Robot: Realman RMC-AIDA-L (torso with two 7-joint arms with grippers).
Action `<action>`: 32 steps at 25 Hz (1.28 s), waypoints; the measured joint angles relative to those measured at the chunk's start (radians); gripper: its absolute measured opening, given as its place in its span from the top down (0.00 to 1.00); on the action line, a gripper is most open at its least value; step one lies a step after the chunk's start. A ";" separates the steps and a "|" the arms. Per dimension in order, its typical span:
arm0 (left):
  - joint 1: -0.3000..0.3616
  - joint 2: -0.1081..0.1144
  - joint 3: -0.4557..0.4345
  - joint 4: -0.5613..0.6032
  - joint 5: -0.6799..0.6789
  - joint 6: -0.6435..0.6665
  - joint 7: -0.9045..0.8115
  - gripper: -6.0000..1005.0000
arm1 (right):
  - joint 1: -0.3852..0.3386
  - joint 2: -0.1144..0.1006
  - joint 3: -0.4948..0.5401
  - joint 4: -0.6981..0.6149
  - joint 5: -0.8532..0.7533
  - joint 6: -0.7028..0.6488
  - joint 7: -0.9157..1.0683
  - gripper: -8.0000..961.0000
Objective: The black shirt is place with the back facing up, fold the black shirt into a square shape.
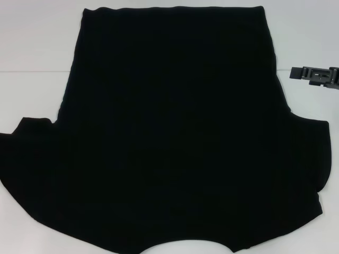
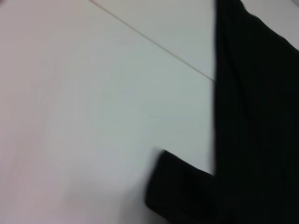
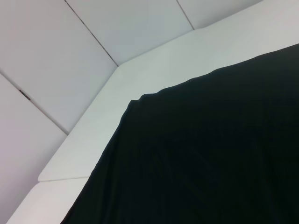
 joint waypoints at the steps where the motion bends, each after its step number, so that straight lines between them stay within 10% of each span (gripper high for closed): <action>1: -0.007 0.000 0.015 -0.002 0.000 0.011 0.000 0.99 | 0.000 0.000 -0.001 0.000 0.000 0.000 0.000 0.03; 10: -0.124 -0.005 0.212 -0.032 -0.025 0.108 0.007 0.99 | 0.001 0.000 -0.006 0.000 0.000 -0.001 0.004 0.04; 17: -0.146 -0.059 0.445 -0.048 -0.032 0.096 0.027 0.99 | 0.003 0.000 -0.006 0.000 -0.001 0.007 0.005 0.04; 26: -0.155 -0.041 0.435 -0.073 -0.062 0.232 0.119 0.88 | 0.008 -0.003 -0.005 0.000 -0.003 0.011 0.023 0.04; 32: -0.063 -0.043 0.235 -0.008 -0.262 0.309 0.331 0.75 | 0.004 -0.015 -0.017 -0.004 -0.020 -0.029 0.030 0.04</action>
